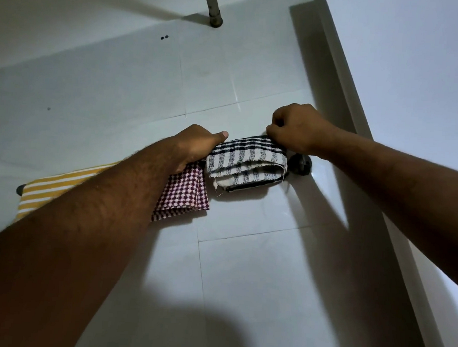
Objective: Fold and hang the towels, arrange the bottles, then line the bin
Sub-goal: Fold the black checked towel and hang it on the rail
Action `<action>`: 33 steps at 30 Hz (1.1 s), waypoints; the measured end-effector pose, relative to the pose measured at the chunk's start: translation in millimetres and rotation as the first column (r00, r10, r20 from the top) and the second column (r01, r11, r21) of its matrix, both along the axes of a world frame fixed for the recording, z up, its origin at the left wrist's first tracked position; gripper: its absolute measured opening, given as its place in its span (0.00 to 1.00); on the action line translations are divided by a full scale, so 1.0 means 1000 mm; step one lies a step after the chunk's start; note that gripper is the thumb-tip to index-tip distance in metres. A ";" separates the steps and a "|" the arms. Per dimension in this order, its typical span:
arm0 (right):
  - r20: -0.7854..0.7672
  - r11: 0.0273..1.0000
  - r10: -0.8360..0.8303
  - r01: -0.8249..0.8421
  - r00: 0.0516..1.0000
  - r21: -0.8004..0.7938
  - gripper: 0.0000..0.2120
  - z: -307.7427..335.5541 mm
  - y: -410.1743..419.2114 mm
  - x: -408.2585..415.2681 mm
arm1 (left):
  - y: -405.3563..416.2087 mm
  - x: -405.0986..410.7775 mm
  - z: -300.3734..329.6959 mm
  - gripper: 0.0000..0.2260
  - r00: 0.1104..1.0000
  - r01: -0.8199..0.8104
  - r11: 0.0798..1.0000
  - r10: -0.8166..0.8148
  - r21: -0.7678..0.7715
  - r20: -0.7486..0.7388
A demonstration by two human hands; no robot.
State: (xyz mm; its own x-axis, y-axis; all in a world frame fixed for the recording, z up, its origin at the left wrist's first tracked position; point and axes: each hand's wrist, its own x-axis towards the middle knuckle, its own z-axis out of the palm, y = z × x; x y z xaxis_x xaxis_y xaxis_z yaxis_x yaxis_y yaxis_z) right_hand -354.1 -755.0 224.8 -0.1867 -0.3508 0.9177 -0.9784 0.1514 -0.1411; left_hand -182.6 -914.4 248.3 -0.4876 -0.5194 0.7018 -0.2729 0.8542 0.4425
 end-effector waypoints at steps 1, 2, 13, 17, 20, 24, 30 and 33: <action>0.006 1.000 0.000 0.000 1.000 -0.005 0.11 0.000 -0.001 0.002 | 0.000 0.000 0.001 0.28 1.000 -0.009 1.000 0.009 0.005 0.001; 0.011 1.000 0.000 0.000 1.000 -0.004 0.12 0.000 0.000 0.004 | 0.000 0.001 0.002 0.29 1.000 -0.017 1.000 0.017 0.015 0.007; -0.017 1.000 -0.017 0.017 1.000 0.005 0.30 0.022 -0.009 0.031 | 0.017 0.041 0.007 0.22 0.968 -0.091 0.979 0.044 -0.183 -0.245; -0.130 0.974 0.115 -0.137 0.985 -0.180 0.24 0.024 -0.031 0.072 | 0.011 0.070 -0.003 0.18 0.884 -0.331 0.898 0.188 -0.289 -0.429; -0.211 0.911 0.277 -0.326 0.937 -0.252 0.20 0.021 -0.055 0.111 | 0.008 0.102 -0.017 0.18 0.806 -0.521 0.797 0.340 -0.307 -0.484; -0.204 0.755 0.587 -0.620 0.784 -0.212 0.17 -0.002 -0.089 0.169 | 0.026 0.153 -0.049 0.13 0.635 -0.772 0.547 0.632 -0.325 -0.445; -0.018 0.412 0.911 -0.910 0.413 -0.047 0.16 -0.087 -0.122 0.262 | 0.083 0.236 -0.120 0.11 0.277 -0.924 0.186 0.928 -0.335 -0.249; 0.116 0.247 0.963 -0.969 0.244 -0.009 0.19 -0.141 -0.122 0.304 | 0.123 0.274 -0.165 0.12 0.109 -0.933 0.044 0.980 -0.356 -0.165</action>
